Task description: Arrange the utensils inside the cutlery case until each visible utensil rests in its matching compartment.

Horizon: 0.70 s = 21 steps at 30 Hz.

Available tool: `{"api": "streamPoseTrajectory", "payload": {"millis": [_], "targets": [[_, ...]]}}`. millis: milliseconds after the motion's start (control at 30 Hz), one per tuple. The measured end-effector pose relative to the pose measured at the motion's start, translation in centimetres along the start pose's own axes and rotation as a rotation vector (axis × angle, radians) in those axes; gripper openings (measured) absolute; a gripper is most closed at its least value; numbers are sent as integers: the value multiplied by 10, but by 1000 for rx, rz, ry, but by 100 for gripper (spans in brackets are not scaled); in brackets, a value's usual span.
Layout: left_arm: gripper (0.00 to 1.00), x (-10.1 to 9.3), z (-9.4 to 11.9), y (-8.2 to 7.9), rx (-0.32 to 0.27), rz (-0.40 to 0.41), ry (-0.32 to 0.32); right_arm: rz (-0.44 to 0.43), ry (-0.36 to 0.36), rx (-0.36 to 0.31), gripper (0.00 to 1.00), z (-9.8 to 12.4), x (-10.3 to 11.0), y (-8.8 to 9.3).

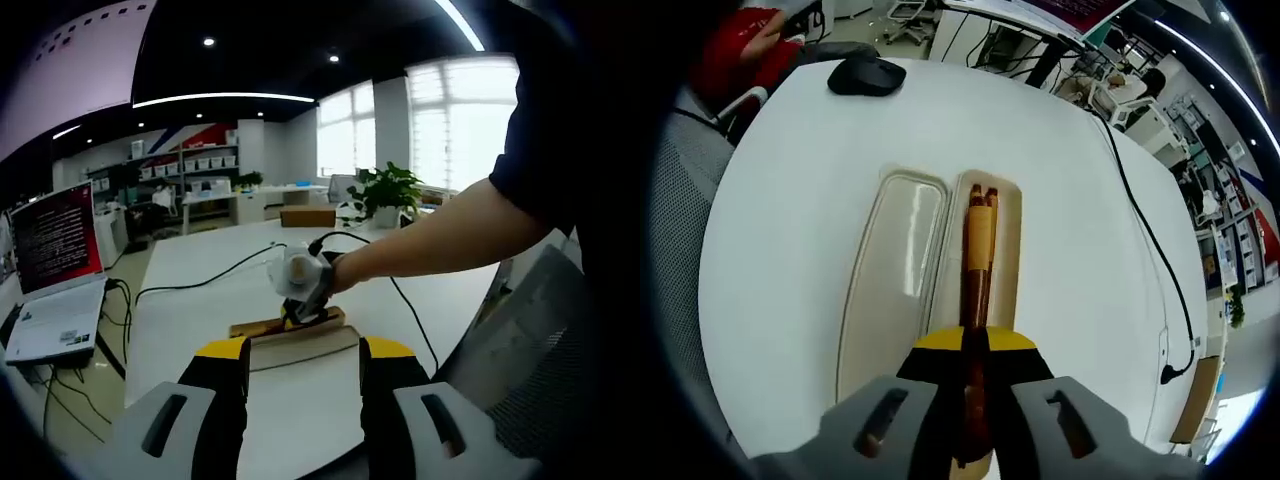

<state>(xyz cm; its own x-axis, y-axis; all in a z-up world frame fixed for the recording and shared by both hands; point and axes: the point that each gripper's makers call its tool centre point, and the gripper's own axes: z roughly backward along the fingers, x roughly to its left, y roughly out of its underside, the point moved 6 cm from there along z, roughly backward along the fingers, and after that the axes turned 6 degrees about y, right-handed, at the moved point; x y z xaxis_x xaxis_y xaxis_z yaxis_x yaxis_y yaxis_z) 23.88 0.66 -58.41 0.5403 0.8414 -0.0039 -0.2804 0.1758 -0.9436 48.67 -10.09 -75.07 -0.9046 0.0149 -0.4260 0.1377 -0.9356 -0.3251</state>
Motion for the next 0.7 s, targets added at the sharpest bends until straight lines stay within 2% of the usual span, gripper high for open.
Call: {"api": "streamPoseTrajectory", "payload": {"millis": [267,700], "targets": [[44,0,0,-1,-7,3,-1,-27,-8,3,4,9,1,3],[45,-2,1,-5,-13,2,2,-62,62,-17,9,45,-2,6]]}}
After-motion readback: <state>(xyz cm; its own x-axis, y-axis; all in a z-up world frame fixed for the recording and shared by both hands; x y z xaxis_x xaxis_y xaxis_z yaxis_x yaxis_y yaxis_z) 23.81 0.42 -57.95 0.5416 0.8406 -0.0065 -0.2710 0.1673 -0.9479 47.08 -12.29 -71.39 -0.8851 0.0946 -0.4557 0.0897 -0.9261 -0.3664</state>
